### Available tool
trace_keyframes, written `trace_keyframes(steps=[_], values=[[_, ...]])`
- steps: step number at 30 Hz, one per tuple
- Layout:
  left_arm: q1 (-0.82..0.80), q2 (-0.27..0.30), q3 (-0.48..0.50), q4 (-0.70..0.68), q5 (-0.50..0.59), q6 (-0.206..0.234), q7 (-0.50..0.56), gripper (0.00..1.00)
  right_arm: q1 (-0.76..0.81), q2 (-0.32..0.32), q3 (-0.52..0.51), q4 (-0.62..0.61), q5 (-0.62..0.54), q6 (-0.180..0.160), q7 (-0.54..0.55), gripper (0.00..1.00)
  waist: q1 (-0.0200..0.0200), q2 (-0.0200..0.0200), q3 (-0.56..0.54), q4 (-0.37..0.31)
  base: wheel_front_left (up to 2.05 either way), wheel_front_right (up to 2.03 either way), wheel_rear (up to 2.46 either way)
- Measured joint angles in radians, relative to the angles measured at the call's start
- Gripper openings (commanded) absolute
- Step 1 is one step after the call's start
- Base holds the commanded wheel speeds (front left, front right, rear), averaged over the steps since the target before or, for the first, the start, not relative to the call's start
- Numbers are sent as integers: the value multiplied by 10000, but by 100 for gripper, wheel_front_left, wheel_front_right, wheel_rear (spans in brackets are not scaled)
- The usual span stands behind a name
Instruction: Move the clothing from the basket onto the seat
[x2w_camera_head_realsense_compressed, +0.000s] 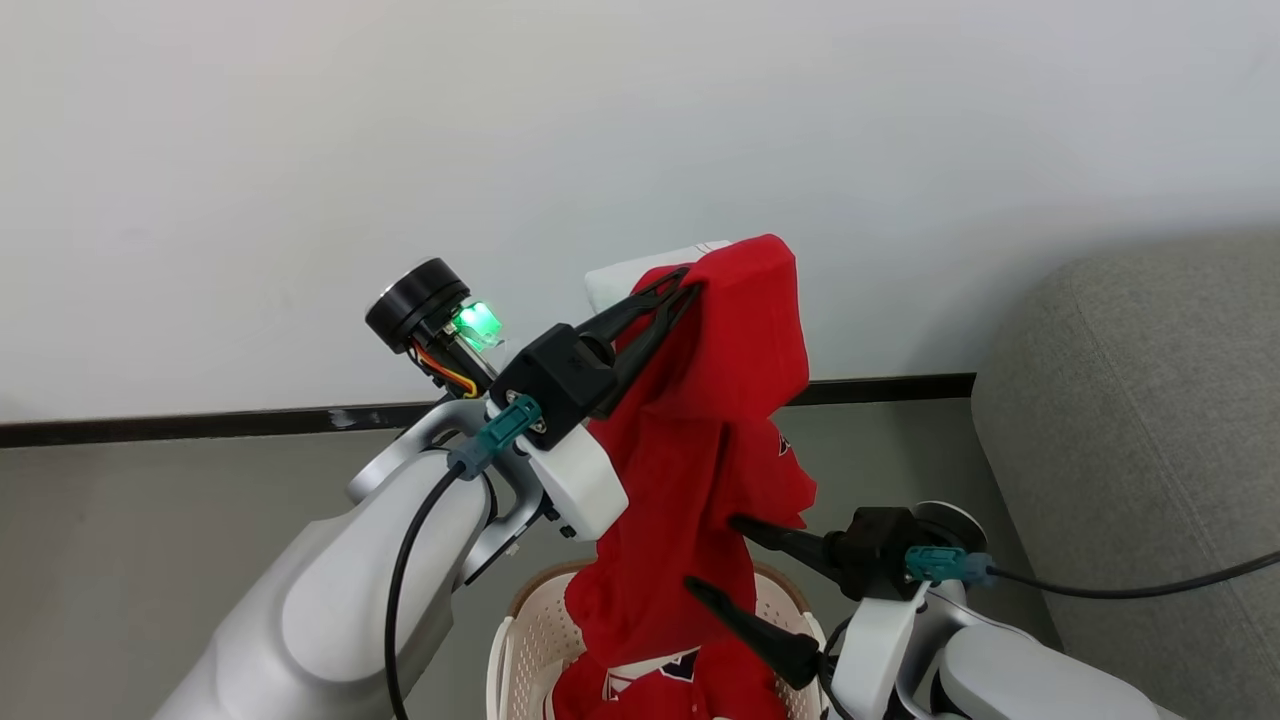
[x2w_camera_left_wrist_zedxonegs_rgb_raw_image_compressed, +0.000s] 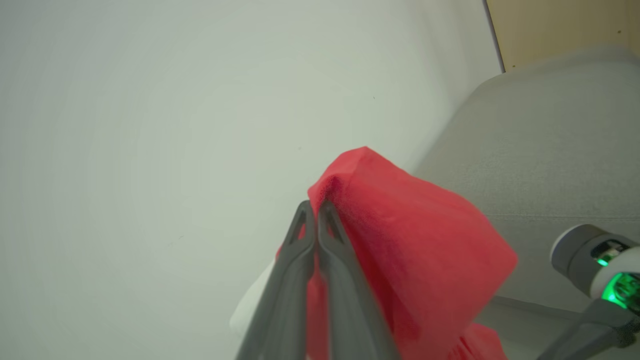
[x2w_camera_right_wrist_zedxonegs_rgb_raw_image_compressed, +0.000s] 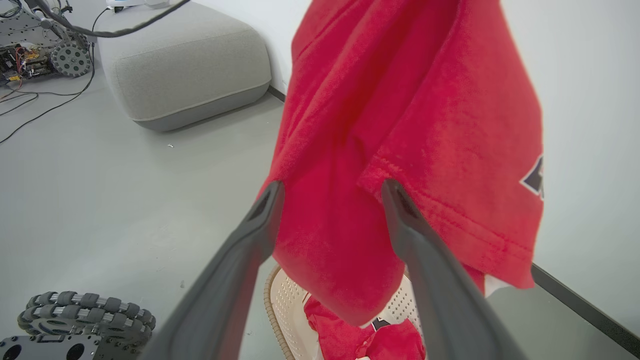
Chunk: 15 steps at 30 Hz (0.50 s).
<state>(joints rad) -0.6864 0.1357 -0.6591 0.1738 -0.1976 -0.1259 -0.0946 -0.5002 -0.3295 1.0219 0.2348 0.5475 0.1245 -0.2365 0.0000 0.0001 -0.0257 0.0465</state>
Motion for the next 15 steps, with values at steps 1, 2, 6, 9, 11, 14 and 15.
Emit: trace_keyframes(steps=[1,2,6,9,11,14,15], values=[[0,-4,-17,0,-44,0,69,0,-1,-6,36,-17,44,0,0,100,0,0,-33,17,0,0,0],[0,-2,-31,2,-46,0,102,0,-1,-19,82,-50,115,0,0,100,0,0,-65,33,0,0,0],[0,10,-73,21,-130,0,249,0,-2,-75,372,-259,410,2,-2,100,0,0,-193,87,0,0,0],[0,8,-121,17,-132,0,320,0,-3,-84,399,-245,431,0,-2,100,0,0,-244,94,0,0,0],[0,-15,-180,0,-144,0,339,0,-4,-82,395,-171,510,0,-2,100,1,0,-261,101,0,0,0],[-3,-58,-249,-63,-226,-2,497,0,-11,-71,382,77,514,0,-6,100,0,0,-264,120,0,0,0],[-13,-73,-278,-82,-226,-2,504,0,-14,-46,380,148,522,0,-8,100,0,0,-261,130,0,0,0]])
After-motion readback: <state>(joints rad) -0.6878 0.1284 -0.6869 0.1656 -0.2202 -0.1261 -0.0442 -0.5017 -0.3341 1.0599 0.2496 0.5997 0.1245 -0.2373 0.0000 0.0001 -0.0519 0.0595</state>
